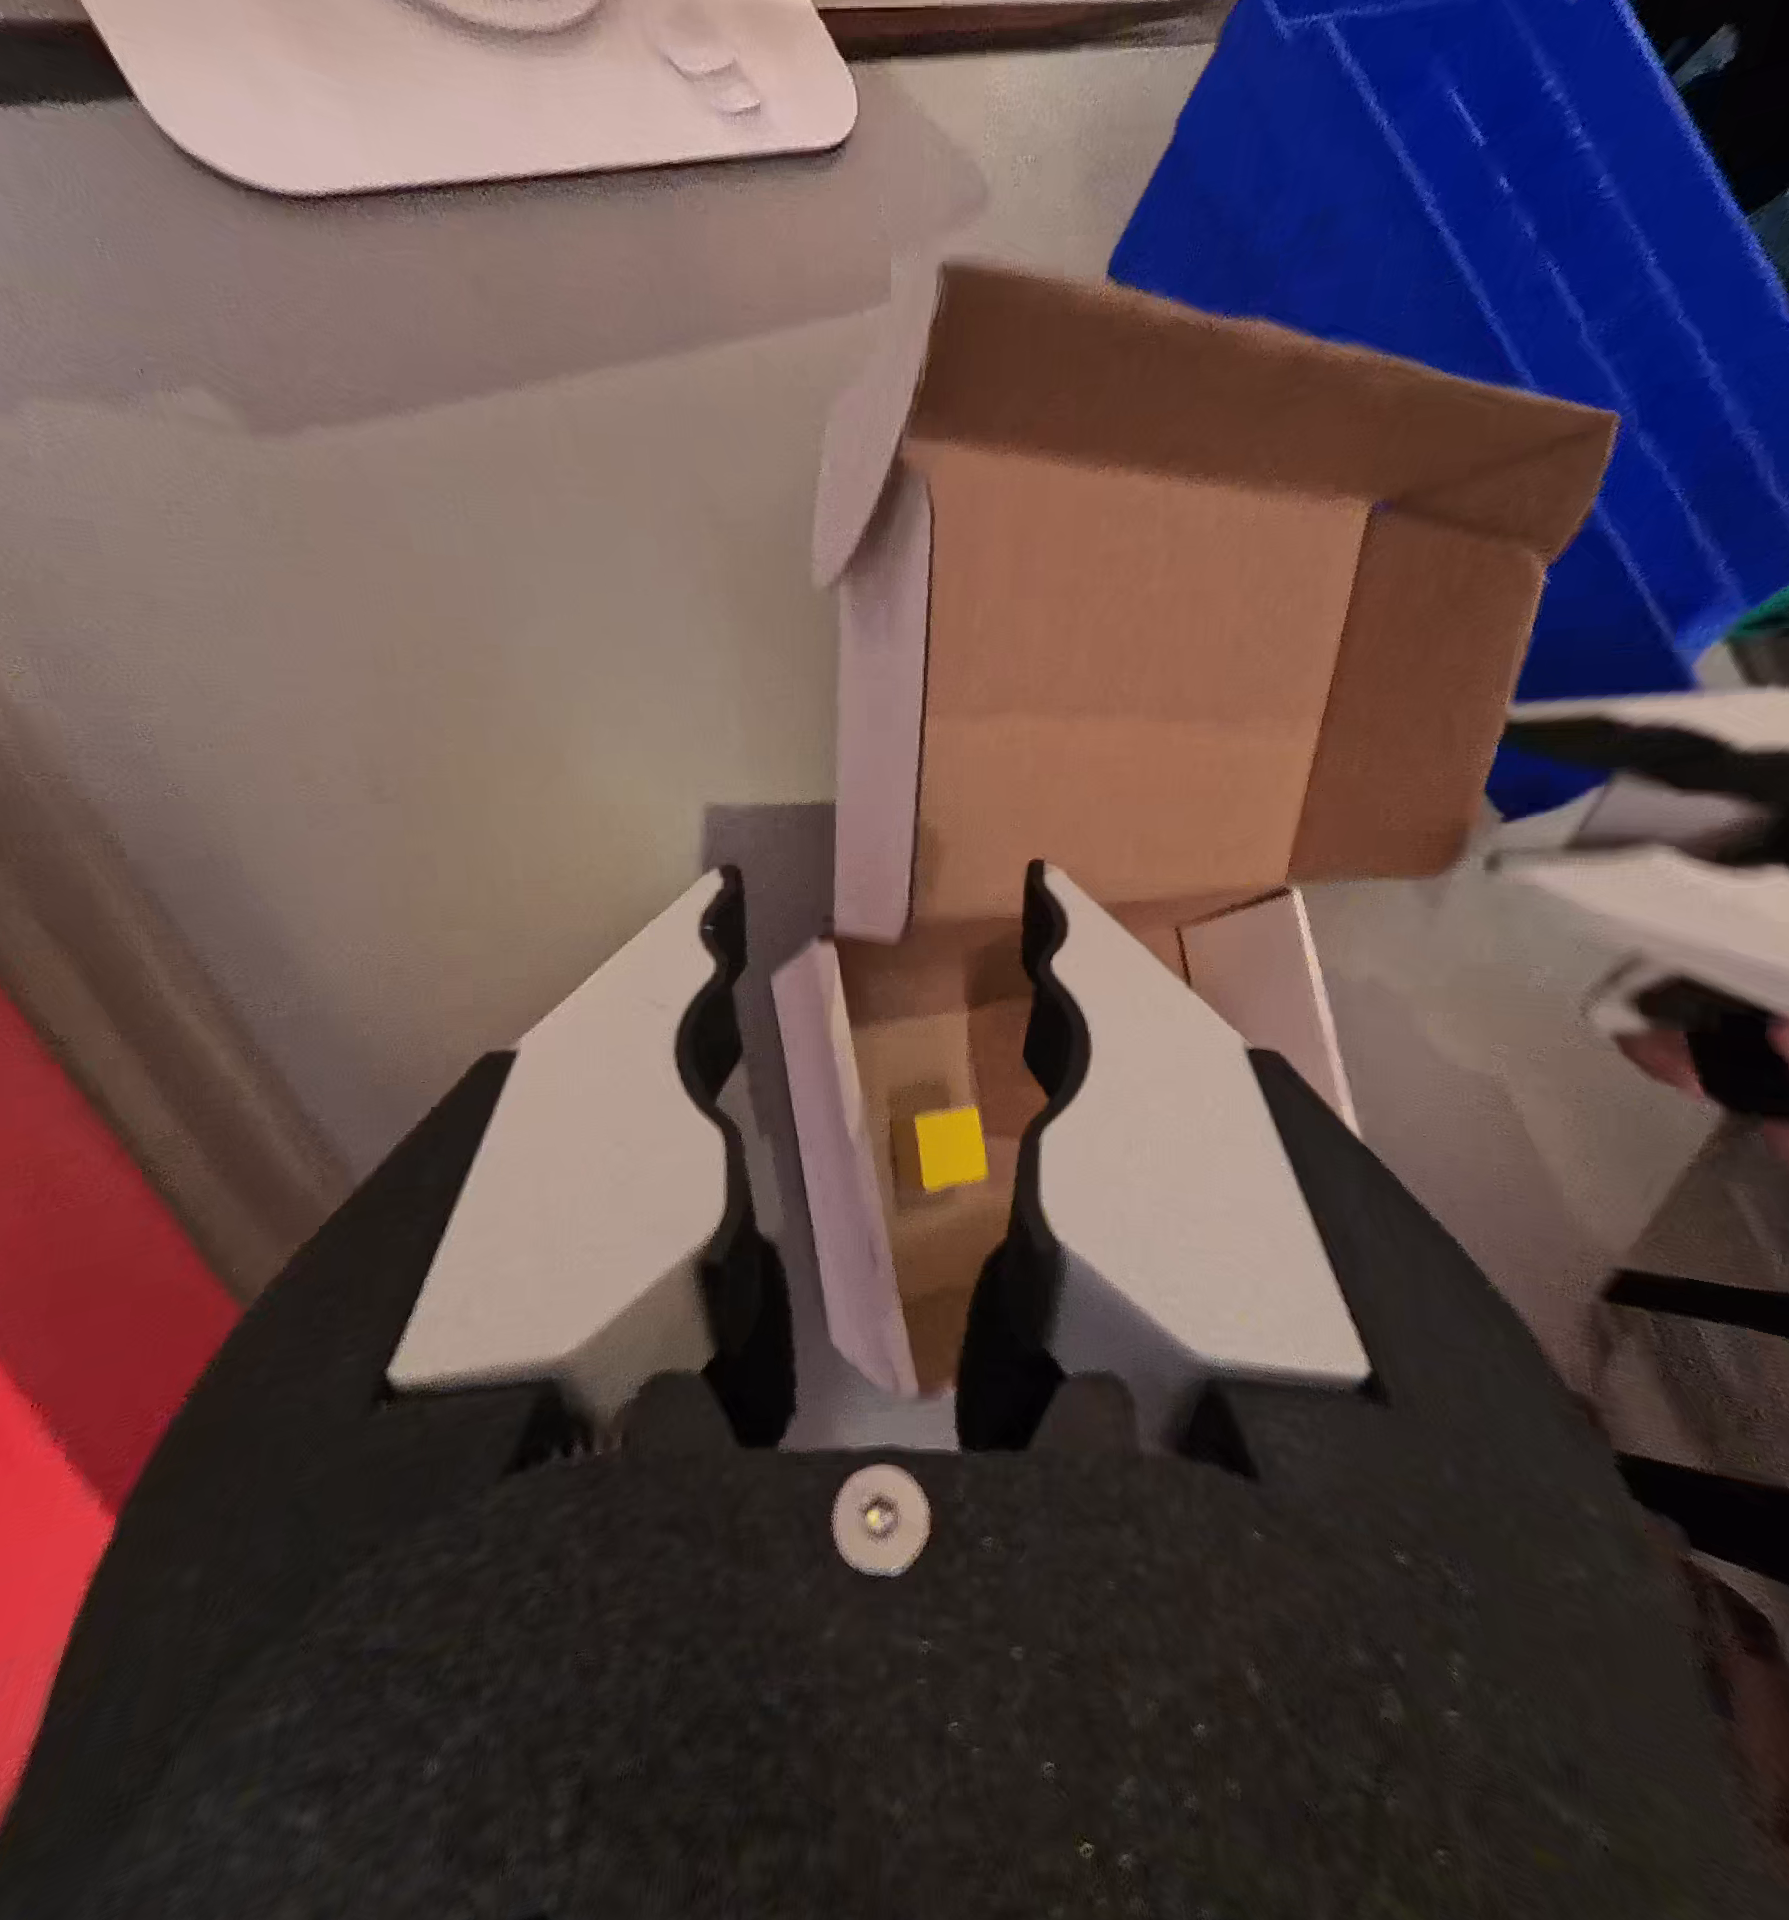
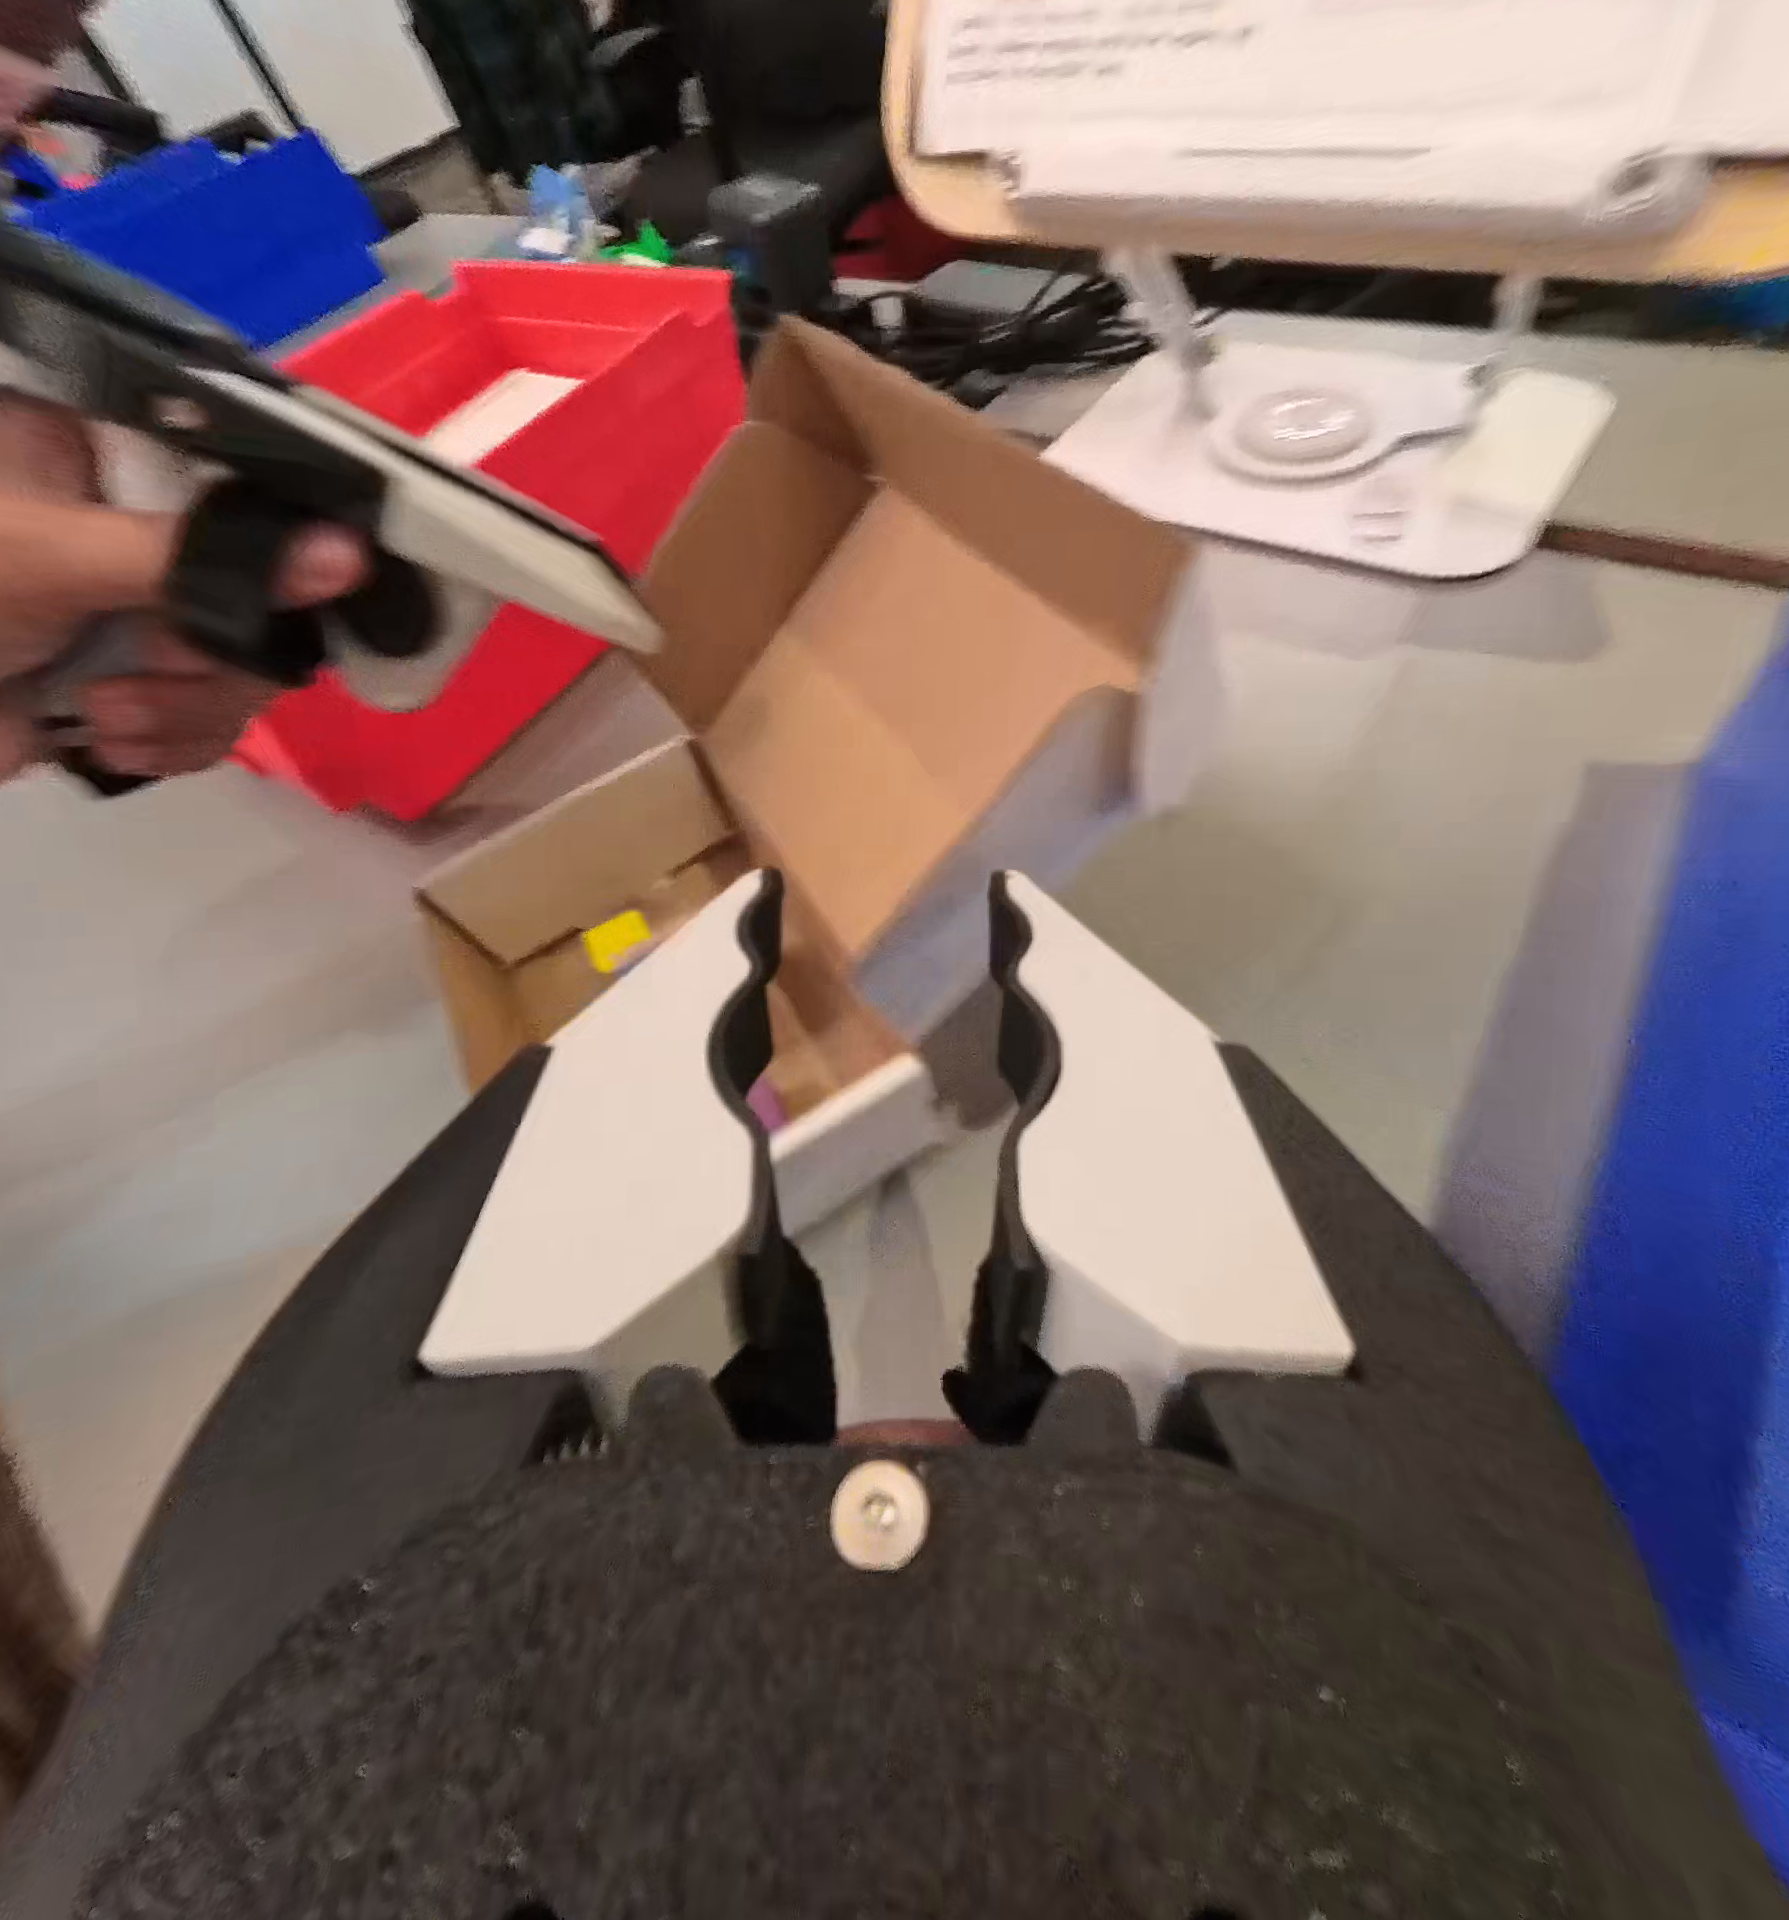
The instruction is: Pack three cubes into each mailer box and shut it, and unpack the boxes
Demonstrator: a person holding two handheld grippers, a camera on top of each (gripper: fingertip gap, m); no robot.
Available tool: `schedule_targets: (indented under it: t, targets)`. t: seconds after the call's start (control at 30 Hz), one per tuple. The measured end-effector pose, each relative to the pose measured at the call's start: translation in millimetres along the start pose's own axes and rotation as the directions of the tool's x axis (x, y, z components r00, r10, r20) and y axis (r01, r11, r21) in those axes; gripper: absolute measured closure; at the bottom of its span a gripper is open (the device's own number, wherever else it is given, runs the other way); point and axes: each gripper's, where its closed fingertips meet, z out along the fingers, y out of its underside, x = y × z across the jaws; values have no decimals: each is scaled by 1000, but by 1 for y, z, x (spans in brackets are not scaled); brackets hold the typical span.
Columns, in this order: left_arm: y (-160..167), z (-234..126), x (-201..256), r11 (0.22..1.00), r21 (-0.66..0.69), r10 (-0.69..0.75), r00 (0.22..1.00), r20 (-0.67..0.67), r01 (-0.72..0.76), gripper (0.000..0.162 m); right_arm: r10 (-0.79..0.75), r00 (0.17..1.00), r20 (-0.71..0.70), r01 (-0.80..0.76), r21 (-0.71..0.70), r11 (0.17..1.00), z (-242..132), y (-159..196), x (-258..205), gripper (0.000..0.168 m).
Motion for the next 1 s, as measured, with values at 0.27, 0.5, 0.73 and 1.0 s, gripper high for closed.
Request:
schedule_targets:
  t: [0.27, 0.5, 0.73, 1.0]
  targets:
    - [-17, 21, -10, 987, 27, 154, 975, 161, -160, 145, 11, 983, -186, -13, -10, 1000, 29, -8, 20, 152]
    - [9, -13, 6, 952, 243, 149, 976, 158, -185, 151, 0, 990, -139, 4, 27, 1000, 6, -1, -1, 160]
    - [59, -40, 37, 882, 322, 265, 928, 261, -343, 151, -17, 989, -146, 15, -13, 1000, -24, 40, -36, 160]
    - [91, -45, 53, 885, 265, 311, 909, 277, -383, 145, -73, 975, -209, 57, -83, 995, -29, 66, -32, 166]
